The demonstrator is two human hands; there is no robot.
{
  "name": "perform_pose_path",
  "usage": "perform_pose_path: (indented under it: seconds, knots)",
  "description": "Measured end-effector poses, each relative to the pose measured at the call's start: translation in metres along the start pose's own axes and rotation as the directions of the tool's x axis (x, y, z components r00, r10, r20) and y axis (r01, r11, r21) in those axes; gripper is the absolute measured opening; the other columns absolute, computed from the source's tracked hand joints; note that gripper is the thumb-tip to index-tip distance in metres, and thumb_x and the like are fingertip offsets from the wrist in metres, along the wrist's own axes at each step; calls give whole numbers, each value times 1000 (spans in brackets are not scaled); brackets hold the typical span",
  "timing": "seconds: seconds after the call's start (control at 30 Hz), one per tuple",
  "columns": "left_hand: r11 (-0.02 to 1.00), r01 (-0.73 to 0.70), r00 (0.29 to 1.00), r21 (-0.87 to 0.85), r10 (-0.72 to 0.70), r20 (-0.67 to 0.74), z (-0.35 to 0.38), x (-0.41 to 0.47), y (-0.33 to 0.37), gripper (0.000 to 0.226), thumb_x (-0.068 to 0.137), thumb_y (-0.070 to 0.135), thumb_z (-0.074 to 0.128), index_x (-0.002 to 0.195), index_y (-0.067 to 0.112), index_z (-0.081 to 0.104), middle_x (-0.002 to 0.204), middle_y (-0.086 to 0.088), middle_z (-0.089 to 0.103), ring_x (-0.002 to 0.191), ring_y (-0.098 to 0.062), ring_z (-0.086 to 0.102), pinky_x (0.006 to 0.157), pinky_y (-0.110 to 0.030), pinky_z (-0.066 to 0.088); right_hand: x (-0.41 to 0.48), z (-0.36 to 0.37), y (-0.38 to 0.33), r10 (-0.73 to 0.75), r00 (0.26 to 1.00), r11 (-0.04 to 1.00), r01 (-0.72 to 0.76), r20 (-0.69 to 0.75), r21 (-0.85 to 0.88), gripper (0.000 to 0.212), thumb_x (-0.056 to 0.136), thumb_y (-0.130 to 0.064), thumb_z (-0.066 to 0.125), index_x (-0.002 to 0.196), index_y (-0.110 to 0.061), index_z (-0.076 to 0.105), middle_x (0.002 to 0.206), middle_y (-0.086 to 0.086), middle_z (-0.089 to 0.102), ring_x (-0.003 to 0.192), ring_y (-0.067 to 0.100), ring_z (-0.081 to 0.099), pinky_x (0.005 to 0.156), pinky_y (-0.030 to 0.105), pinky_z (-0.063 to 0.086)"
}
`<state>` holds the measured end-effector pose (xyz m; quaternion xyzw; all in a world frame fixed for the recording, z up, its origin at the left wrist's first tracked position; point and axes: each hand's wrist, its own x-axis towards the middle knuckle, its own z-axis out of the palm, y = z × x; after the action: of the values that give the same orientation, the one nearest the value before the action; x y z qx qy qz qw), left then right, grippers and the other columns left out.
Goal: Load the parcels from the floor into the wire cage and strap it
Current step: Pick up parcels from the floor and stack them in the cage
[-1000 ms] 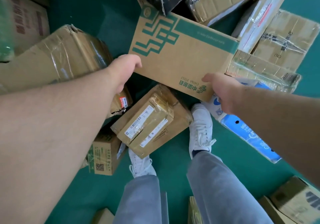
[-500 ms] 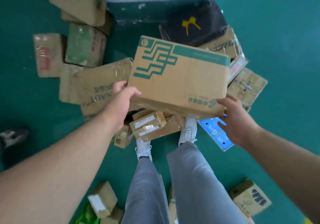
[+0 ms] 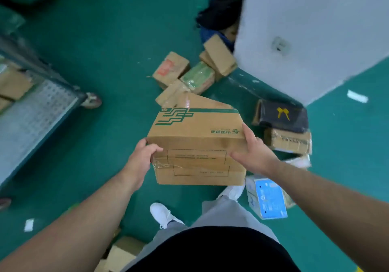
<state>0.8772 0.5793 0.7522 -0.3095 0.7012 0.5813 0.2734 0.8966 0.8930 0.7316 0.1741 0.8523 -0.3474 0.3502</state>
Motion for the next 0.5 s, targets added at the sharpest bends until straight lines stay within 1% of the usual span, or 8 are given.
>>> perform_pose_path:
  seconds: [0.1, 0.17, 0.23, 0.3, 0.33, 0.4, 0.43, 0.5]
  knots:
    - [992, -12, 1000, -123, 10, -19, -81, -24, -37, 41, 98, 9, 55, 128, 36, 48, 111, 20, 63, 100, -3, 59, 82, -24, 41, -9, 46, -64, -169, 986, 930, 159, 0, -332, 69, 97, -70, 41, 155, -45, 13, 127, 7, 60, 100, 29, 64, 90, 44, 55]
    - [979, 13, 999, -205, -20, -29, -144, -39, -75, 50, 95, 8, 57, 132, 40, 46, 113, 24, 66, 103, 6, 58, 94, -25, 39, -23, 89, -112, -231, 972, 879, 222, 29, -422, 60, 101, -66, 36, 154, -44, 21, 115, 3, 67, 88, 25, 65, 81, 41, 55]
    - [954, 4, 998, -299, -23, -59, -211, -43, -117, 66, 85, 16, 66, 143, 42, 44, 125, 24, 68, 121, 0, 59, 108, -31, 35, -33, 137, -163, -283, 959, 818, 254, 23, -516, 56, 103, -64, 32, 155, -45, 24, 108, -1, 69, 83, 23, 63, 73, 37, 51]
    - [923, 46, 988, -381, -98, -118, -272, -55, -149, 90, 71, 30, 76, 152, 40, 37, 138, 13, 64, 127, -12, 59, 113, -37, 37, -41, 184, -211, -349, 936, 745, 309, 49, -591, 57, 103, -65, 28, 156, -46, 25, 121, 0, 69, 95, 26, 65, 75, 36, 50]
    - [905, 58, 982, -421, -128, -138, -291, -63, -157, 82, 74, 32, 75, 149, 29, 43, 134, 6, 65, 118, -13, 62, 105, -33, 43, -45, 200, -230, -366, 928, 719, 328, 68, -613, 57, 102, -65, 26, 156, -46, 27, 129, 1, 68, 104, 27, 65, 80, 37, 51]
    - [891, 46, 971, -452, -145, -188, -341, -91, -169, 29, 92, 22, 63, 120, 20, 62, 116, 0, 73, 92, -9, 67, 77, -24, 48, -49, 244, -279, -403, 909, 687, 379, 109, -620, 56, 103, -65, 27, 154, -44, 33, 134, 3, 66, 112, 30, 64, 85, 37, 52]
    - [894, 15, 971, -449, -119, -205, -364, -100, -173, 22, 95, 17, 58, 114, 22, 66, 110, 2, 76, 89, -9, 70, 72, -24, 48, -49, 262, -304, -412, 903, 690, 397, 123, -605, 55, 103, -64, 29, 153, -42, 37, 134, 3, 66, 114, 31, 64, 86, 37, 52]
    - [885, -51, 966, -462, -74, -248, -406, -115, -182, 29, 95, 15, 55, 120, 25, 66, 107, 8, 77, 88, -4, 72, 72, -26, 50, -49, 294, -346, -430, 889, 698, 439, 159, -566, 56, 102, -65, 34, 150, -38, 43, 132, 2, 67, 114, 30, 64, 89, 36, 51]
